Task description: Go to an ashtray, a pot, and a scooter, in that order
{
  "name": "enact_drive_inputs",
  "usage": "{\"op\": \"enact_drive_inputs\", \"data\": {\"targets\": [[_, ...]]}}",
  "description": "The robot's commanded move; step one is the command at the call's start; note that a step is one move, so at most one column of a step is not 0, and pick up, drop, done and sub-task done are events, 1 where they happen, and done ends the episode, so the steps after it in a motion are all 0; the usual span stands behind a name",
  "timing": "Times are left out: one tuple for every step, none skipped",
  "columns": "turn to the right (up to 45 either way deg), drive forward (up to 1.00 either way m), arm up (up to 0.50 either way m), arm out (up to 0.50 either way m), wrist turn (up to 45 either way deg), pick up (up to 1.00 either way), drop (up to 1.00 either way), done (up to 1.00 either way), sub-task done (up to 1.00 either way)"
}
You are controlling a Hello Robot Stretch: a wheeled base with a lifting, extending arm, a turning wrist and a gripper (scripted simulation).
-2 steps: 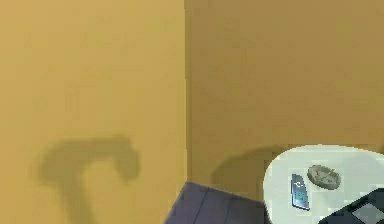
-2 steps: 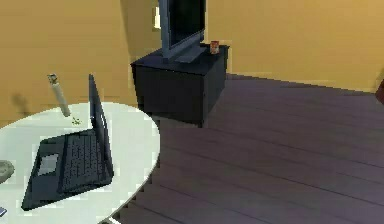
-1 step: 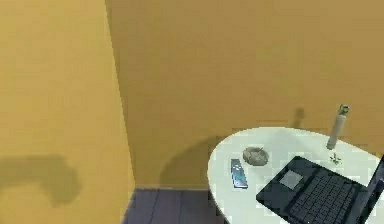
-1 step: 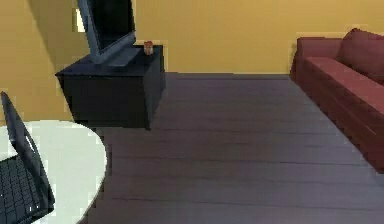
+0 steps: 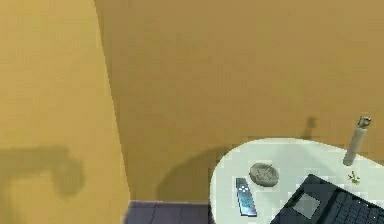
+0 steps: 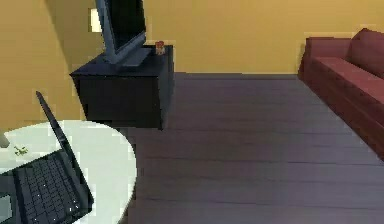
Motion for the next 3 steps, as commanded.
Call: {"op": "enact_drive_inputs", "data": {"targets": [[21.0, 0.0, 0.0, 0.0, 0.0, 0.0, 0.0, 0.0, 0.0], [0.0, 0.0, 0.0, 0.0, 0.0, 0.0, 0.0, 0.0, 1.0], [45.0, 0.0, 0.0, 0.0, 0.0, 0.0, 0.0, 0.0, 0.0]]}}
